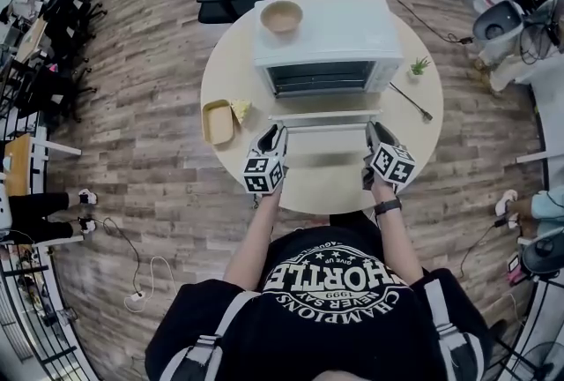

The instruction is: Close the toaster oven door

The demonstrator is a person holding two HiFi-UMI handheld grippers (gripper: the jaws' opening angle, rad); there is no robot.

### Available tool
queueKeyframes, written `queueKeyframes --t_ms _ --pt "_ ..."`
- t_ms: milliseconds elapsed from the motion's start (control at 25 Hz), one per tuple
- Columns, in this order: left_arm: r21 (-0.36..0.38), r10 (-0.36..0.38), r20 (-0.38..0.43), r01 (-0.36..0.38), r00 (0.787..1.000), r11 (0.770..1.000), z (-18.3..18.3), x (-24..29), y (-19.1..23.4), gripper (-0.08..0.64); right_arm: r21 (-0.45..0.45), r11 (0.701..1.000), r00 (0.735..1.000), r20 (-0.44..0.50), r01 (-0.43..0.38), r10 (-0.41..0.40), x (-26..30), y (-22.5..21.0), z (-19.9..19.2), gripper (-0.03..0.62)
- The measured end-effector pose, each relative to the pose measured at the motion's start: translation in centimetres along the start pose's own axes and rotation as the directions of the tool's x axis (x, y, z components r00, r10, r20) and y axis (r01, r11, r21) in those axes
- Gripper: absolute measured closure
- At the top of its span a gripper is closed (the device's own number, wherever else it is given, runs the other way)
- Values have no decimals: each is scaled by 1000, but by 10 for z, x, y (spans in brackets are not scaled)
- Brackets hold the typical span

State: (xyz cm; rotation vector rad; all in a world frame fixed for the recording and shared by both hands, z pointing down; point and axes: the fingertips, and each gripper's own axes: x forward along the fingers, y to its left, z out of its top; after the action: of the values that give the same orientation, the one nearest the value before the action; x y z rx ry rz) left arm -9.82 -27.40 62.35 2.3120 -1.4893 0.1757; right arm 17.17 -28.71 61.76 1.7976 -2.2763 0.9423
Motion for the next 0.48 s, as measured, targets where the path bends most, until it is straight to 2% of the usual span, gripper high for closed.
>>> queueKeyframes --t_ms 480 --pt "25 -8 41 7 999 1000 15 8 2 458 25 1000 998 59 -19 17 6 2 16 489"
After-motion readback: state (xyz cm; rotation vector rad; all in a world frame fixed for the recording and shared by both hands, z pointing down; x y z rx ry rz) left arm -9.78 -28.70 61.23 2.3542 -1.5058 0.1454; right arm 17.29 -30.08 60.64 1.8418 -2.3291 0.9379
